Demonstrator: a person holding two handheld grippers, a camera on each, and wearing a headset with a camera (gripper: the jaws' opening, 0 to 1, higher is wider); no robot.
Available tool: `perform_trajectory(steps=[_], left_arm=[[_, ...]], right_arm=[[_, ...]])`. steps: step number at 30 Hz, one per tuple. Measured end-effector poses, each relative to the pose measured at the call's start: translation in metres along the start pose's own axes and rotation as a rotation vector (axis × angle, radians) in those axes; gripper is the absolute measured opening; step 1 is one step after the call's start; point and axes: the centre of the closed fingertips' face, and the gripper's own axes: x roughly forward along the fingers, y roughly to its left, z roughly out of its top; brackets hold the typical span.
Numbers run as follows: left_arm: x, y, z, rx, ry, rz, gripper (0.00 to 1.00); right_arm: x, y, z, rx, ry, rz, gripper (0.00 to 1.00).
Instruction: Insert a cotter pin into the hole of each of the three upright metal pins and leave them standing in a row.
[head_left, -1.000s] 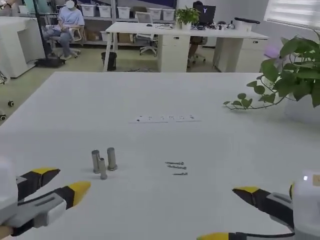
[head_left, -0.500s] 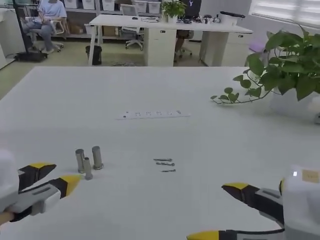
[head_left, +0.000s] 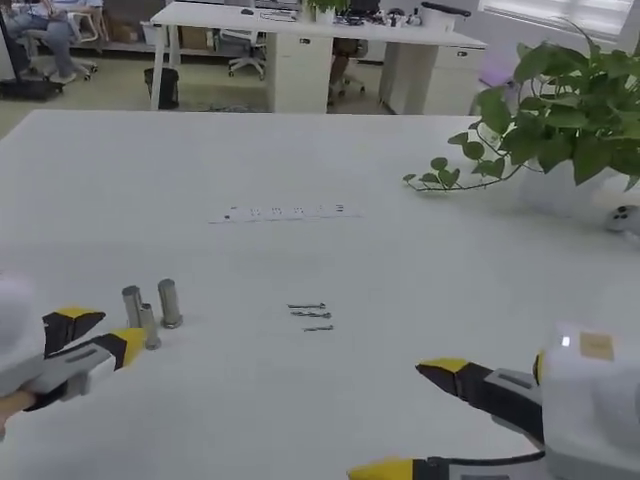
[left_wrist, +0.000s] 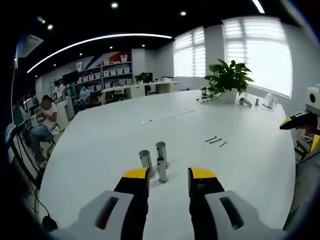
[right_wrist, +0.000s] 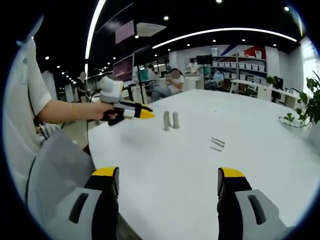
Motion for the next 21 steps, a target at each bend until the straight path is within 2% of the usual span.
perform_trajectory(steps=[10,21], left_arm=[[0.024,0.004,-0.010,0.007,0.029,-0.001,0.26],[0.042,0.010,-0.019,-0.042,0.052,-0.006,0.22]], right_arm=[[0.004,-0.004,0.005,0.009,-0.016,-0.005,0.79],[0.008,-0.007,0.003,0.019,-0.009,-0.006,0.78]])
